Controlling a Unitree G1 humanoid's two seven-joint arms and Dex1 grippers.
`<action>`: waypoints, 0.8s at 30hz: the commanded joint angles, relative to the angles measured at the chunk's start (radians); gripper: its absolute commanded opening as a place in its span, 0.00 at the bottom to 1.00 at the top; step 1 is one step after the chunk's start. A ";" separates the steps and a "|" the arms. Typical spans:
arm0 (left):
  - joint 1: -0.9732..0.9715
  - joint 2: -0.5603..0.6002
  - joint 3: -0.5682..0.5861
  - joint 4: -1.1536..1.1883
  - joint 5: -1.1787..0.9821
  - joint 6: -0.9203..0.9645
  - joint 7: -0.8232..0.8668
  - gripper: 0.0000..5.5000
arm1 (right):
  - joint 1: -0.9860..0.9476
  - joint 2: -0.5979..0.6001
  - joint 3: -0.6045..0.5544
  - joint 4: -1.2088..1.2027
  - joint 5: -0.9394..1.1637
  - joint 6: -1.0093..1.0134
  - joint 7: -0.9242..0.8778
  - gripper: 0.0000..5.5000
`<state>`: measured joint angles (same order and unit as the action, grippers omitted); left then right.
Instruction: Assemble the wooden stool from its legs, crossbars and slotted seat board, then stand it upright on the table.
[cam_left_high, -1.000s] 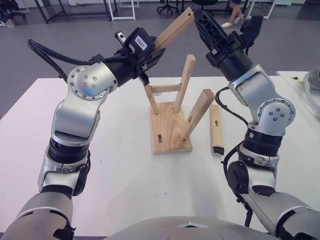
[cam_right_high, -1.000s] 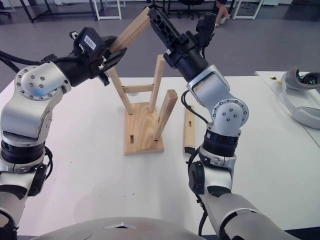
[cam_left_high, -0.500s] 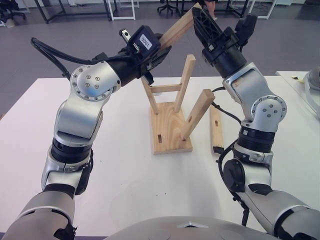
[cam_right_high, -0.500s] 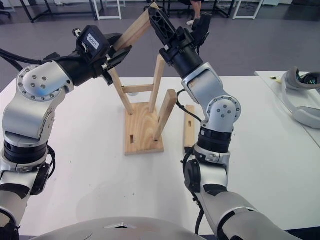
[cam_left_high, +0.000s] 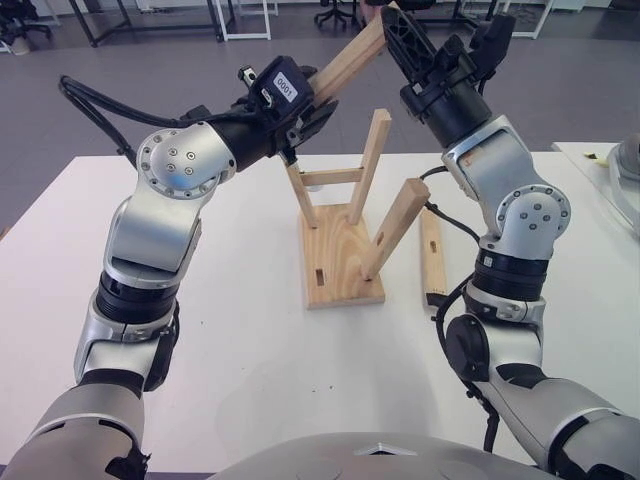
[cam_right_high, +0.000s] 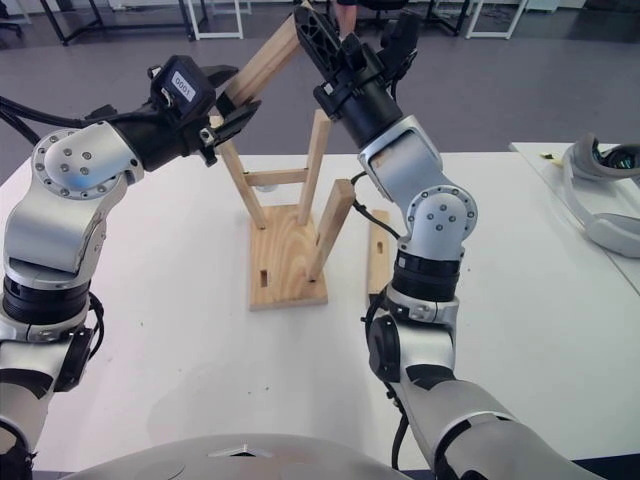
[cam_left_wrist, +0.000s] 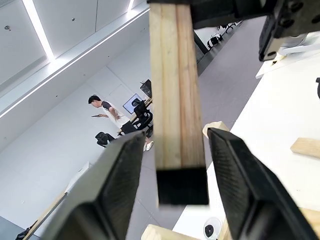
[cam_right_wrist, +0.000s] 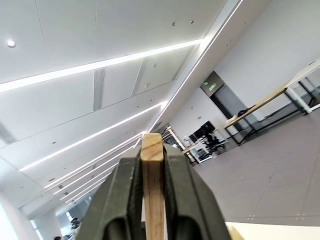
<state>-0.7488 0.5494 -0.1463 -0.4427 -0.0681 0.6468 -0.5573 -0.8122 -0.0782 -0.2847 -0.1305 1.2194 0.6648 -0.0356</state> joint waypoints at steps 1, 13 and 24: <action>0.039 0.023 0.077 -0.006 -0.013 0.017 0.009 0.54 | 0.093 -0.083 -0.094 -0.074 -0.041 -0.034 -0.080 0.08; 0.245 -0.126 0.428 -0.107 -0.082 0.002 0.274 0.67 | 0.530 -0.306 -0.048 -0.171 -0.369 0.044 -0.131 0.08; 0.278 -0.158 0.475 -0.084 -0.130 0.014 0.346 0.67 | 0.648 -0.139 -0.002 -0.086 -0.541 -0.101 -0.077 0.08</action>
<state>-0.4646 0.3958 0.3283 -0.5229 -0.1880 0.6461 -0.2252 -0.1762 -0.2492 -0.2892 -0.2382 0.6967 0.5955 -0.1238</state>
